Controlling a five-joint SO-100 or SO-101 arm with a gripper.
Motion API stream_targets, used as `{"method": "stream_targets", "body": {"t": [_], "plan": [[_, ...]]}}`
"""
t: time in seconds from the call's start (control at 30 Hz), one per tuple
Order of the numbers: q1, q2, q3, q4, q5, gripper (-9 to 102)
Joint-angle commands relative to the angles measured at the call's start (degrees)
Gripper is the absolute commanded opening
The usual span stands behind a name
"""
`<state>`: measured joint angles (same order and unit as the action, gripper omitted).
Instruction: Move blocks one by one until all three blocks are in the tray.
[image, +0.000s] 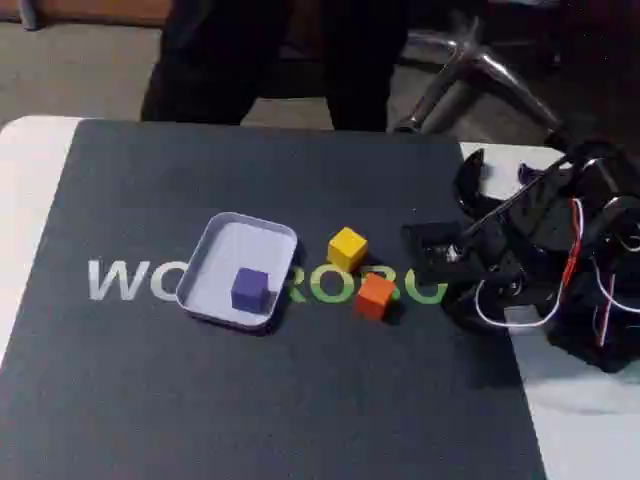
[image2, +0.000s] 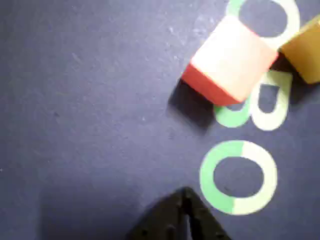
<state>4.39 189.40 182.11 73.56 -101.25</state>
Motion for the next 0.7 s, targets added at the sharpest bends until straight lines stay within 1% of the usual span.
{"method": "stream_targets", "body": {"t": [0.0,0.27,0.67], "plan": [[-0.7,0.18,-0.44,0.53,-0.26,-8],[-2.11,0.18,-0.44,0.53,0.09,-8],[-1.05,0.18,-0.44,0.53,-0.44,-7]]}}
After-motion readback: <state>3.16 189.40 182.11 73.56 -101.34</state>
